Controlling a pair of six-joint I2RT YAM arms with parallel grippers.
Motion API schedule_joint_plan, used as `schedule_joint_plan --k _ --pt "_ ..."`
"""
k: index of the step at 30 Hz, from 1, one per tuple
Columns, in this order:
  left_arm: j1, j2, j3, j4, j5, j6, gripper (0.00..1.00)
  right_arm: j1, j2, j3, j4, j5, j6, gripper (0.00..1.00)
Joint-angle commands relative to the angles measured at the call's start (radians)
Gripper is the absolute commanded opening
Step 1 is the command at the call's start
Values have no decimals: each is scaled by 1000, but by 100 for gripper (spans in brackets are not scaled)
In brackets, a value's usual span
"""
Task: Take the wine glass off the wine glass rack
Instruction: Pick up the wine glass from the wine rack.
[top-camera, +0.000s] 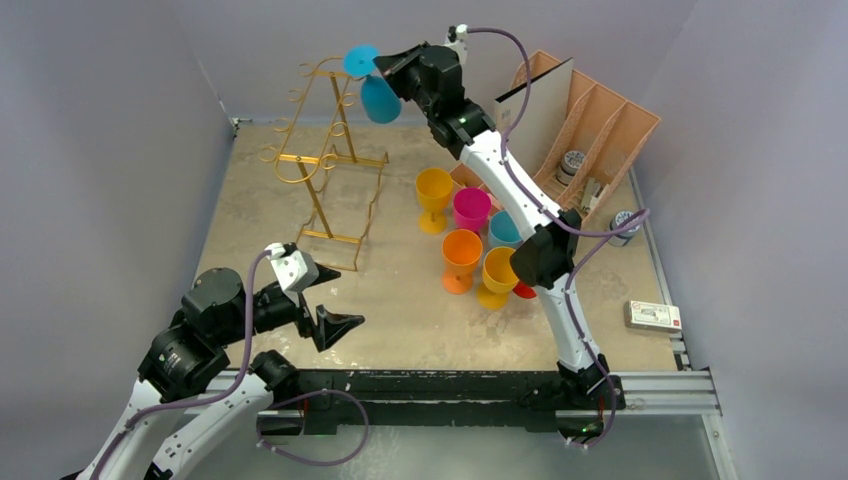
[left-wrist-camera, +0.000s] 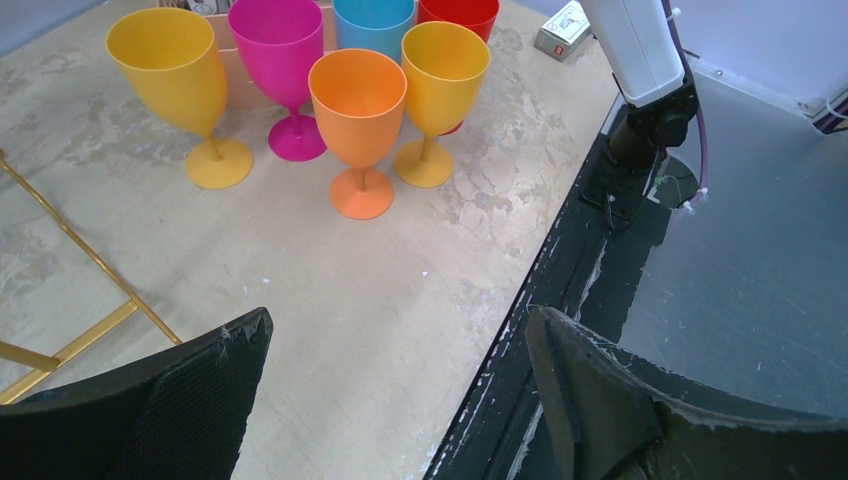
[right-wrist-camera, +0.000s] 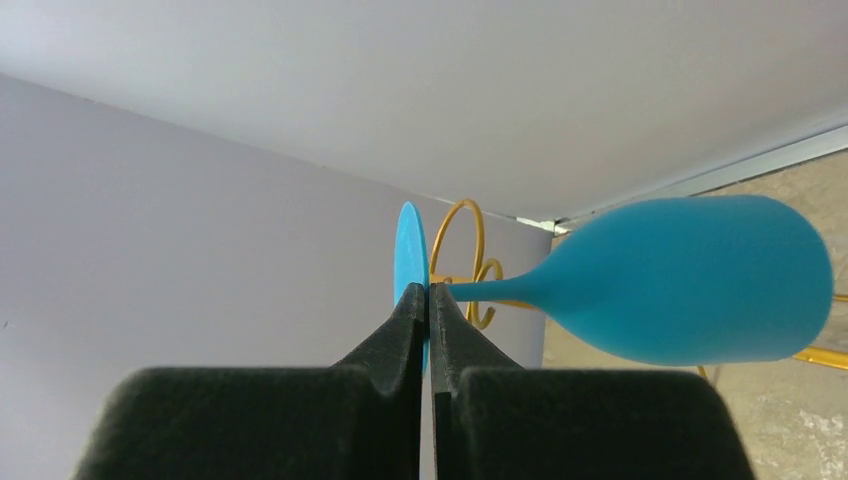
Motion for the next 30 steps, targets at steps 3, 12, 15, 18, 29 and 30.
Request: schedule_joint_plan --k 3,12,15,18,29,30 --pt "6 12 21 25 20 -19 96 -15 -27 20 39 53 -5 0" --pt "6 20 15 39 21 -28 97 -22 -64 -10 90 -22 -50 0" --pt "6 26 17 48 -35 -67 97 -23 -127 -62 126 -81 -110 0" --pt "6 21 30 55 -84 -89 97 -22 -180 -97 117 -144 -157 0" --pt "6 -40 11 133 -248 -208 98 -23 -417 -408 206 -343 -281 0" --pt "6 -42 23 122 -276 -233 99 -21 -440 -454 256 -384 -308 0"
